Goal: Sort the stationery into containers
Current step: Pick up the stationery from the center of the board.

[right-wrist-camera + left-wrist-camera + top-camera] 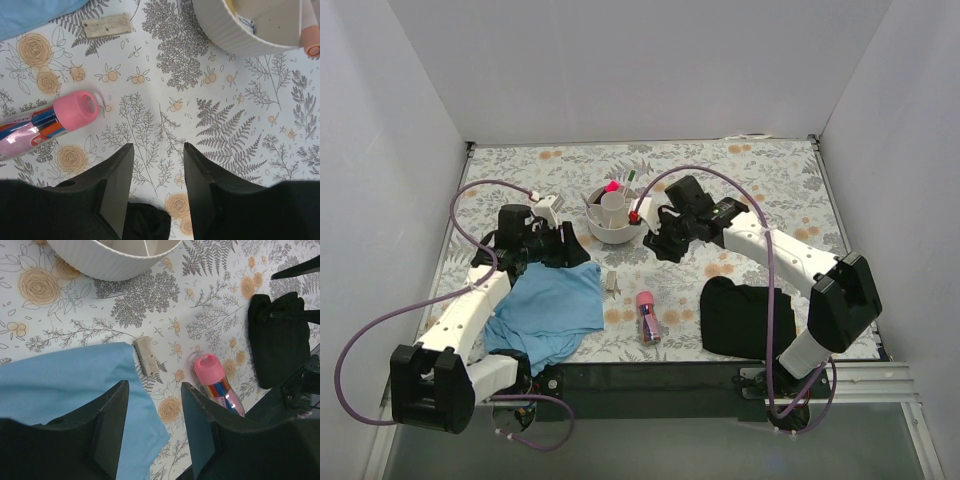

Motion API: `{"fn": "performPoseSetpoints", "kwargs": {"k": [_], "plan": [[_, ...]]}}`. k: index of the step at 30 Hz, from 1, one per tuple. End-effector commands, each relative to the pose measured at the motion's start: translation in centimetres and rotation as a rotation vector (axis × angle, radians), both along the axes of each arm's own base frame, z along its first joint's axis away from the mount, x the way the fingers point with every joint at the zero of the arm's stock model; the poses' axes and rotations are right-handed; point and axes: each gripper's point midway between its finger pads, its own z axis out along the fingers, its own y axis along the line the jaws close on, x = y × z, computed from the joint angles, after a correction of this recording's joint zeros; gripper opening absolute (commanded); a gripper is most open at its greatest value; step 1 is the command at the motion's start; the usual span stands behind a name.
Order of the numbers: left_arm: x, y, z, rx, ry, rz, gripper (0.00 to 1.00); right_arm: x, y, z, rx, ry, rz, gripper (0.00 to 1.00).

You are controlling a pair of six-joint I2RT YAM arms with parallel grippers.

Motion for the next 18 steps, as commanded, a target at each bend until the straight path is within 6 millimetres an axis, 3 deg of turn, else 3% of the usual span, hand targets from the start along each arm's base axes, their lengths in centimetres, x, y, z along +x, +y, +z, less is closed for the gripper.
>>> {"fn": "performPoseSetpoints", "kwargs": {"k": [1, 2, 4, 5, 7, 8, 10, 14, 18], "plan": [[0.4, 0.2, -0.2, 0.003, 0.036, 0.058, 0.46, -0.9, 1.4, 3.0, 0.101, -0.070, 0.140, 0.53], [1.3, 1.5, -0.1, 0.041, 0.028, 0.122, 0.47, -1.9, 3.1, 3.2, 0.114, -0.067, 0.235, 0.54], [2.2, 3.3, 0.2, 0.062, 0.025, 0.224, 0.52, -2.9, 4.4, 2.5, 0.084, -0.068, 0.344, 0.57], [2.9, 5.2, 0.4, 0.069, 0.032, 0.310, 0.55, -3.0, 5.9, 2.0, 0.074, -0.102, 0.426, 0.59], [3.3, 7.6, 0.6, 0.053, 0.046, 0.427, 0.58, -3.1, 7.4, 1.7, 0.079, -0.118, 0.490, 0.62], [3.7, 9.7, 0.7, 0.049, 0.051, 0.509, 0.63, -3.5, 8.5, 0.6, 0.082, -0.090, 0.525, 0.64], [3.8, 11.7, 1.2, 0.074, 0.020, 0.572, 0.67, -3.3, 10.3, 1.3, 0.113, -0.089, 0.541, 0.71], [3.5, 14.6, 2.2, 0.132, -0.044, 0.661, 0.73, -4.1, 12.5, -1.0, 0.087, -0.064, 0.617, 0.74], [2.7, 15.3, 2.5, 0.159, -0.080, 0.677, 0.75, -5.0, 12.7, -2.8, 0.060, -0.143, 0.780, 0.73]]}}
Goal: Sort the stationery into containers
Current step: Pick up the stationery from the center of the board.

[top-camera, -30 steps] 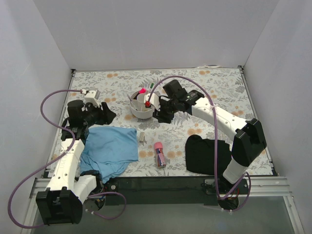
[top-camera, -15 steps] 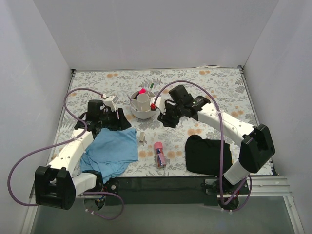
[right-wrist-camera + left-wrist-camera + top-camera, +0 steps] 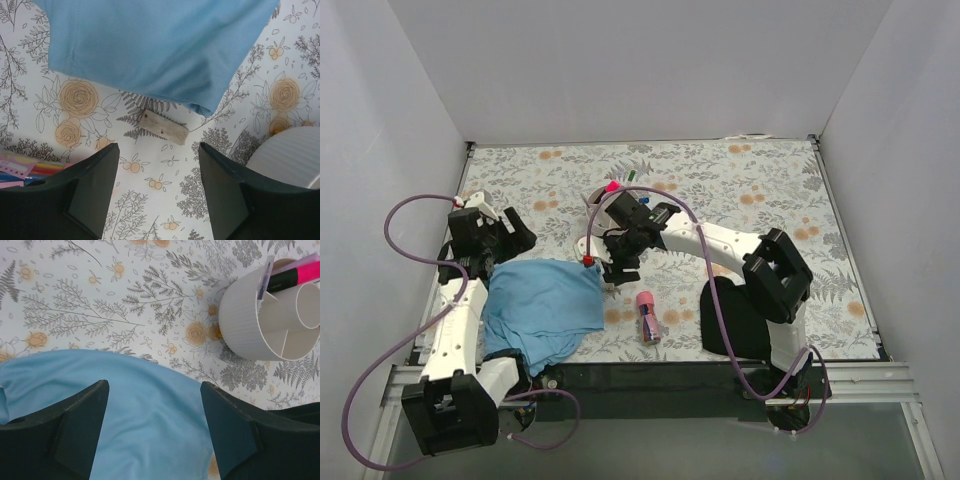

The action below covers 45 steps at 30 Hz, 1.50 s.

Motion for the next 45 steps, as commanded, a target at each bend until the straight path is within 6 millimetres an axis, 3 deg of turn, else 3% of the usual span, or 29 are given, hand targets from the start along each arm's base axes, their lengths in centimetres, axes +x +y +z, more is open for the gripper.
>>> {"fn": "performPoseSetpoints", "kwargs": {"k": [1, 10, 15, 19, 31, 40, 45], "plan": [[-0.7, 1.4, 1.5, 0.064, -0.052, 0.044, 0.75, -1.3, 0.5, -0.2, 0.028, -0.093, 0.199, 0.72], [-1.1, 2.3, 2.5, 0.054, -0.073, 0.091, 0.75, -1.8, 0.4, -4.0, -0.032, -0.229, 0.427, 0.67], [-1.1, 2.3, 2.9, 0.046, -0.085, 0.094, 0.75, -0.7, 2.1, -4.3, -0.029, -0.252, 0.460, 0.63], [-1.2, 2.4, 3.0, 0.048, -0.086, 0.098, 0.75, 0.2, 2.3, -6.1, -0.081, -0.263, 0.495, 0.59], [-1.2, 2.4, 2.7, 0.036, -0.090, 0.101, 0.75, 1.2, 0.1, -7.9, -0.200, -0.257, 0.557, 0.54], [-1.1, 2.2, 2.8, 0.019, -0.086, 0.094, 0.75, 1.3, -1.3, -10.7, -0.325, -0.176, 0.554, 0.37], [-1.1, 1.9, 2.9, 0.013, -0.088, 0.079, 0.75, 1.1, -2.9, -11.6, -0.395, -0.142, 0.557, 0.18]]}}
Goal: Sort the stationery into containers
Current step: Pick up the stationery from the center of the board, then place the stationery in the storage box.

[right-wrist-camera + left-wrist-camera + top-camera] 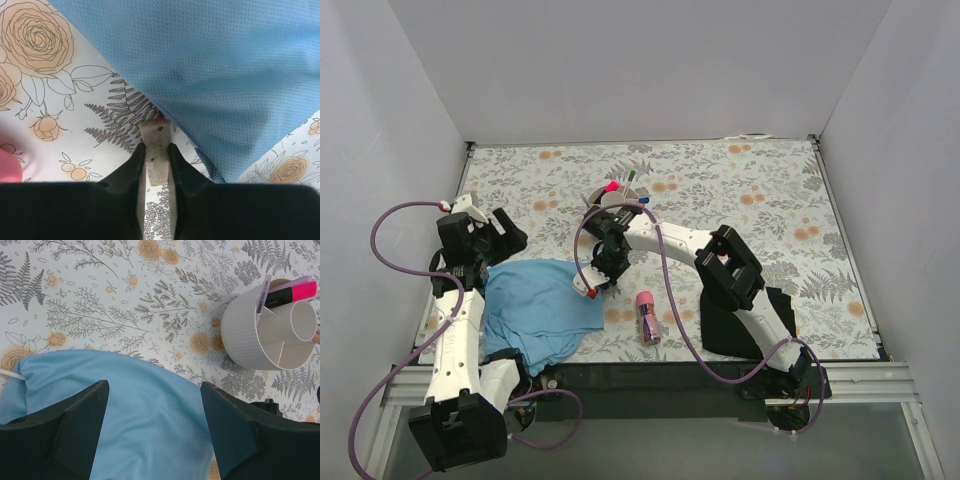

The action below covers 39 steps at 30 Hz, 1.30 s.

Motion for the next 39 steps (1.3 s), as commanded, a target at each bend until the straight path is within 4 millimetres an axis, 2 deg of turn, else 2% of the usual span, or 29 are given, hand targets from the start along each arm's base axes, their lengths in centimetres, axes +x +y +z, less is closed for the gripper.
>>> {"fn": "performPoseSetpoints", "kwargs": {"k": [1, 5, 6, 8, 9, 13, 17, 20, 24, 31, 39], "plan": [[0.0, -0.2, 0.8, -0.010, -0.023, -0.013, 0.75, -0.9, -4.4, -3.9, -0.210, 0.047, -0.022, 0.14], [0.3, -0.3, 1.5, -0.010, -0.042, -0.021, 0.75, -0.9, -5.5, -1.4, -0.215, 0.051, -0.086, 0.04], [0.4, -0.3, 1.8, -0.008, -0.053, -0.023, 0.75, -0.8, -5.5, 0.3, -0.182, 0.045, -0.105, 0.04], [0.5, -0.3, 1.9, -0.007, -0.059, -0.026, 0.75, -0.7, -5.7, 2.1, -0.151, 0.053, -0.160, 0.03], [0.7, -0.4, 2.0, -0.006, -0.067, -0.029, 0.74, -0.6, -5.6, 4.2, -0.106, 0.049, -0.182, 0.03], [1.2, -0.3, 2.4, -0.006, -0.084, -0.034, 0.74, -0.5, -6.3, 8.2, -0.038, 0.062, -0.311, 0.04], [1.8, -0.4, 3.4, -0.006, -0.108, -0.045, 0.74, 0.8, -6.7, 11.5, 0.044, 0.095, -0.449, 0.02], [2.2, -0.5, 3.5, -0.007, -0.107, -0.053, 0.74, 2.9, -7.1, 13.3, 0.107, 0.096, -0.546, 0.03], [2.5, -0.7, 3.6, -0.019, -0.108, -0.068, 0.73, 5.7, -7.4, 14.0, 0.157, 0.061, -0.624, 0.02], [2.8, -0.6, 3.7, -0.014, -0.105, -0.071, 0.73, 10.1, -5.9, 14.9, 0.247, -0.030, -0.696, 0.01], [2.4, -0.6, 3.1, -0.015, -0.087, -0.068, 0.73, 12.8, -4.2, 14.9, 0.288, -0.092, -0.681, 0.01]]}}
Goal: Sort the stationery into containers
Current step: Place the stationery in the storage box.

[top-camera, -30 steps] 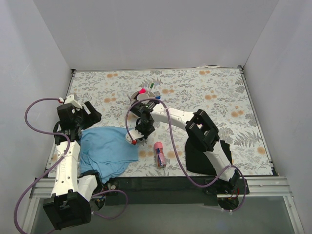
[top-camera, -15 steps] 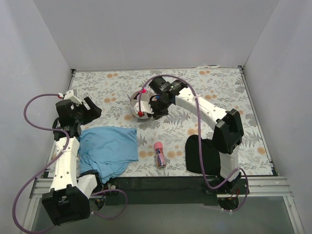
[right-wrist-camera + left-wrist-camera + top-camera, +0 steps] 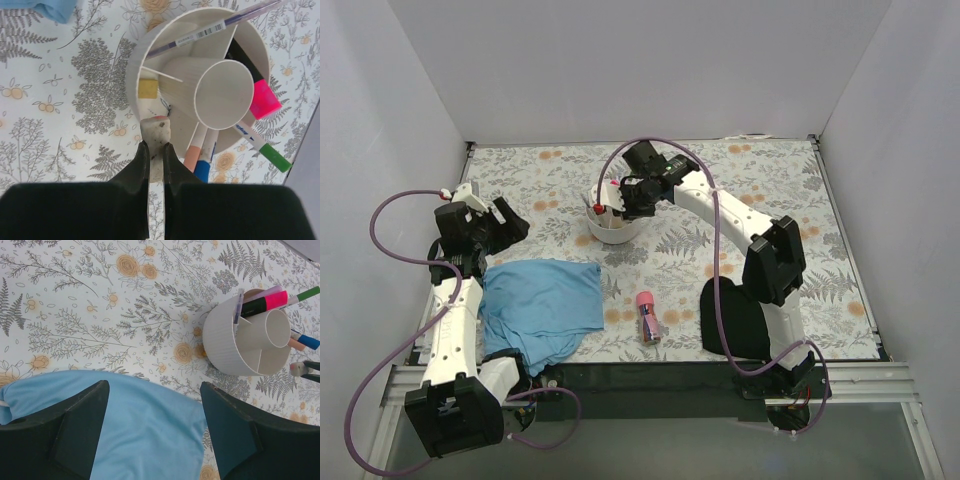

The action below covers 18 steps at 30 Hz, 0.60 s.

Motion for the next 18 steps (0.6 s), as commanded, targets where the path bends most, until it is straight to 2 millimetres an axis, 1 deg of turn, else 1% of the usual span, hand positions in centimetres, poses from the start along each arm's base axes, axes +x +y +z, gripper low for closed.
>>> {"fn": "performPoseSetpoints", "kwargs": {"k": [1, 6, 8, 9, 10, 12, 14, 18], "plan": [[0.2, 0.1, 1.5, 0.010, -0.040, -0.005, 0.73, 2.2, 1.5, 1.6, 0.047, -0.081, -0.005, 0.02], [0.1, 0.1, 1.3, 0.008, -0.036, -0.005, 0.73, 2.8, 1.6, 0.4, 0.012, -0.116, 0.015, 0.03], [0.1, 0.1, 1.0, 0.006, -0.028, -0.003, 0.73, 2.9, 1.6, 0.3, 0.008, -0.124, 0.017, 0.06], [0.1, 0.1, 1.0, 0.006, -0.030, -0.004, 0.73, 2.9, 1.6, 0.1, -0.001, -0.128, 0.020, 0.09], [0.1, 0.1, 1.0, 0.006, -0.030, -0.004, 0.73, 2.9, 1.6, 0.1, 0.000, -0.129, 0.017, 0.16], [0.2, 0.1, 0.8, 0.004, -0.026, -0.002, 0.73, 3.2, 1.6, 0.2, 0.005, -0.136, 0.006, 0.20], [0.2, 0.0, 0.8, 0.000, -0.026, -0.005, 0.73, 3.2, 1.7, 0.3, 0.008, -0.136, 0.005, 0.27], [0.3, 0.0, 0.6, -0.005, -0.025, -0.006, 0.73, 3.1, 1.8, 0.2, 0.009, -0.143, -0.001, 0.32]]}}
